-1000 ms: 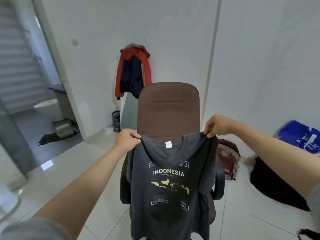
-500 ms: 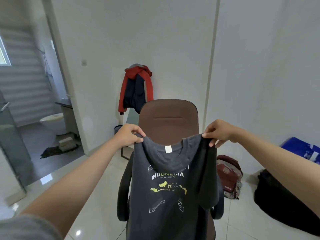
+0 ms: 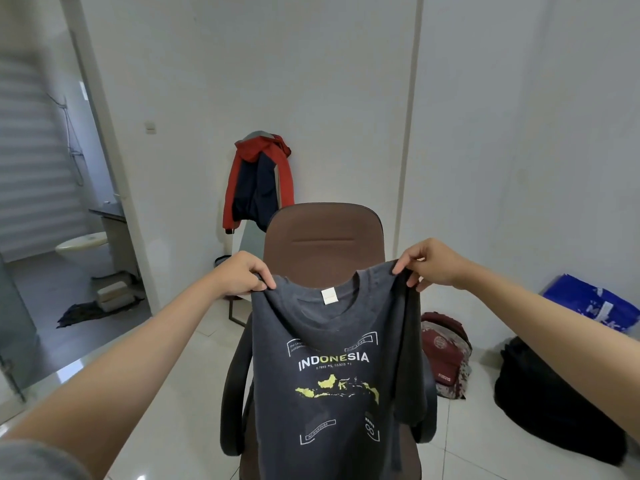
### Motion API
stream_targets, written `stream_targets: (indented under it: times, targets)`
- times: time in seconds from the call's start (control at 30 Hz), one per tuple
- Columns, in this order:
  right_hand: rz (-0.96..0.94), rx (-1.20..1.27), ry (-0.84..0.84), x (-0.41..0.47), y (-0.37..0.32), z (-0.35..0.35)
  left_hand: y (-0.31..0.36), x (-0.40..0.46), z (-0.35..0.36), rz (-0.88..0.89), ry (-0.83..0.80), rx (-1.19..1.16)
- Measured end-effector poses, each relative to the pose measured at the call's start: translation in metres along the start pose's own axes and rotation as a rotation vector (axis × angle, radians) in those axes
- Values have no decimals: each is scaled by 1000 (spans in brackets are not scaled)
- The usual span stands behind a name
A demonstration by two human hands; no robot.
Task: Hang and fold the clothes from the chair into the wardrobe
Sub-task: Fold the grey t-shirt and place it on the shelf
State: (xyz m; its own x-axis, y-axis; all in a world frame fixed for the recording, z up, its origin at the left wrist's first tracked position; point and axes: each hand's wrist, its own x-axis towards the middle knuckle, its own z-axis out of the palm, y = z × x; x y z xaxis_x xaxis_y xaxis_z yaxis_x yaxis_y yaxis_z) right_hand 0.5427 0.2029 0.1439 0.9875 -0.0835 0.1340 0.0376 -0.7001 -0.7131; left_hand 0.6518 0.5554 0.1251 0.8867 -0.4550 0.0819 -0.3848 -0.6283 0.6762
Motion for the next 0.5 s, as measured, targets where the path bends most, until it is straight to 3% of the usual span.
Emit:
stream_targets:
  times: [0.37,0.5]
  targets:
    - [107,-112,25,7,1,-24,20,10,-13,-52,100,358]
    - [98,-168,76,11,-7,-30,30,11,-14,-94,119,280]
